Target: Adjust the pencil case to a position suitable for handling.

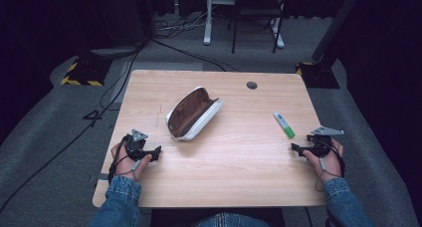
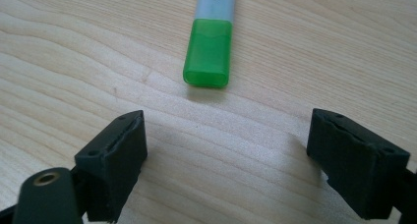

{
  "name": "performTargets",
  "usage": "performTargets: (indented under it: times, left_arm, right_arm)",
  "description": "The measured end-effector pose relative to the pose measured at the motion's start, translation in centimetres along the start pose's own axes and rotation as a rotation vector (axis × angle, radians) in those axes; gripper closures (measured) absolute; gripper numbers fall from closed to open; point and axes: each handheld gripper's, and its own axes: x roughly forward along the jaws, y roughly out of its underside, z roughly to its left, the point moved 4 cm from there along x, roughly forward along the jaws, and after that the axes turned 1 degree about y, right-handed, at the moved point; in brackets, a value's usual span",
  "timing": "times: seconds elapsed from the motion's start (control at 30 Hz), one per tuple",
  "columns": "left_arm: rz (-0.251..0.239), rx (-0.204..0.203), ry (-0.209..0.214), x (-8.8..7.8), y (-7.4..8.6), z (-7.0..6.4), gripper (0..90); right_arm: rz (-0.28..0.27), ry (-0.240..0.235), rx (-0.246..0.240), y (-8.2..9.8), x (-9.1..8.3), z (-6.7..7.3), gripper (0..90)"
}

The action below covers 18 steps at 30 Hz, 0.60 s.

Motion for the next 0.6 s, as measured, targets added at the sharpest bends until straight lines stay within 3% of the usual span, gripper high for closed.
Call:
performTargets:
  times: [0.2, 0.3, 0.6]
  left_arm:
    - [0.010, -0.007, 0.006, -0.3, -0.2, -0.1, 21.7]
    - [-0.019, -0.031, 0.016, -0.8, -0.9, -0.3, 22.2]
    - [-0.069, -0.006, 0.023, -2.1, -2.9, -1.1, 22.5]
  right_arm:
    - [0.000, 0.000, 0.000, 0.0, 0.0, 0.0, 15.5]
    - [-0.001, 0.000, 0.000, 0.0, 0.0, 0.0, 15.5]
    - [-0.001, -0.001, -0.002, 0.0, 0.0, 0.0, 15.5]
